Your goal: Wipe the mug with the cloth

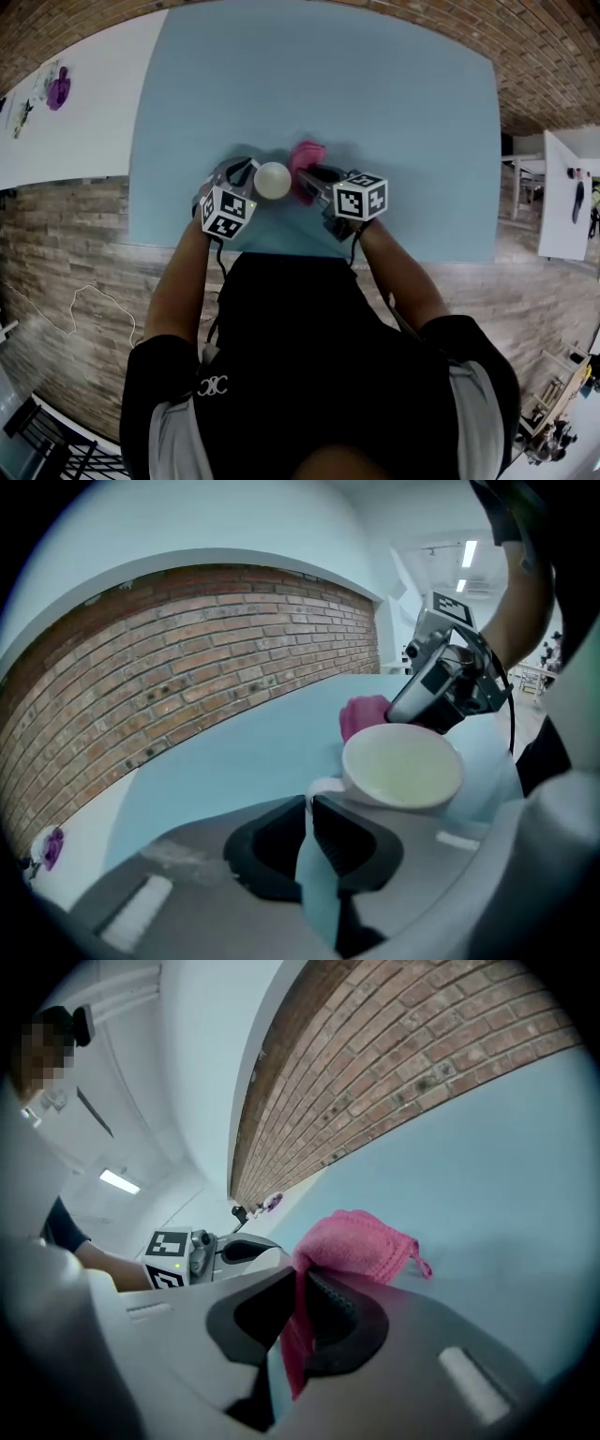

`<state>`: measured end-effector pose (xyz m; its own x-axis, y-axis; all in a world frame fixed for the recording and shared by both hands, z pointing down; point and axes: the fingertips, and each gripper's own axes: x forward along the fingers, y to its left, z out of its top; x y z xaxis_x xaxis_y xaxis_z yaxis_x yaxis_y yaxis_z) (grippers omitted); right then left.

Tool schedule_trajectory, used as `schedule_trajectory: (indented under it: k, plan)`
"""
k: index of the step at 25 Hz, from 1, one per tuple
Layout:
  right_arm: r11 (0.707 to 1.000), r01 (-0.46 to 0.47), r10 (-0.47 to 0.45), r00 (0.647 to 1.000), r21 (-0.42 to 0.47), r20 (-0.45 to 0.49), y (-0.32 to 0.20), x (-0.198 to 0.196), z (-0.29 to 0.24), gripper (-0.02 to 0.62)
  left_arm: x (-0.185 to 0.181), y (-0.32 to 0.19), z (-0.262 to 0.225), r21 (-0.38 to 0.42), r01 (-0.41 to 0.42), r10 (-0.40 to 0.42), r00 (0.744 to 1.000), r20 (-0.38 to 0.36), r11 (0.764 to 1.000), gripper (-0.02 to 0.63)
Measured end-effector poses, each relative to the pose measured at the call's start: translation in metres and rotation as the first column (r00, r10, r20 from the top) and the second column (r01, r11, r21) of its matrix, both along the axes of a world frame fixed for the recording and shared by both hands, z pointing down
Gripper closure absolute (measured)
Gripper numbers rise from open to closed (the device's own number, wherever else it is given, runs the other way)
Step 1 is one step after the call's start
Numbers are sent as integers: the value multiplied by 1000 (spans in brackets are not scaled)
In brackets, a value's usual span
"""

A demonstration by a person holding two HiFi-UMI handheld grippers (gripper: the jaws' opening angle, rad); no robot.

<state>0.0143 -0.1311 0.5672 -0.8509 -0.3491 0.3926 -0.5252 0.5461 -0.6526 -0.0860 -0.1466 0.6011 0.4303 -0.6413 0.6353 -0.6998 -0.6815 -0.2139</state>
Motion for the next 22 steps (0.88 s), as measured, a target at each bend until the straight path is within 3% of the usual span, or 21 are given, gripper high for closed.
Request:
schedule_trajectory:
  k: [4, 9, 16, 22]
  plan:
    - [1000, 19, -19, 1000, -5, 15, -6, -7, -5, 555, 8, -3, 0, 1, -32, 32, 999, -10, 999, 572]
    - [999, 51, -51, 993, 3, 104, -11, -12, -27, 555, 9, -3, -1, 8, -64, 64, 998, -16, 998, 572]
    - [979, 32, -10, 994, -200, 111, -15, -11, 23, 555, 13, -6, -1, 15, -109, 109, 994, -11, 994, 572]
    - [982, 153, -139, 983, -110, 122, -23, -14, -8, 555, 26, -6, -1, 24, -170, 171, 985, -25, 985, 572]
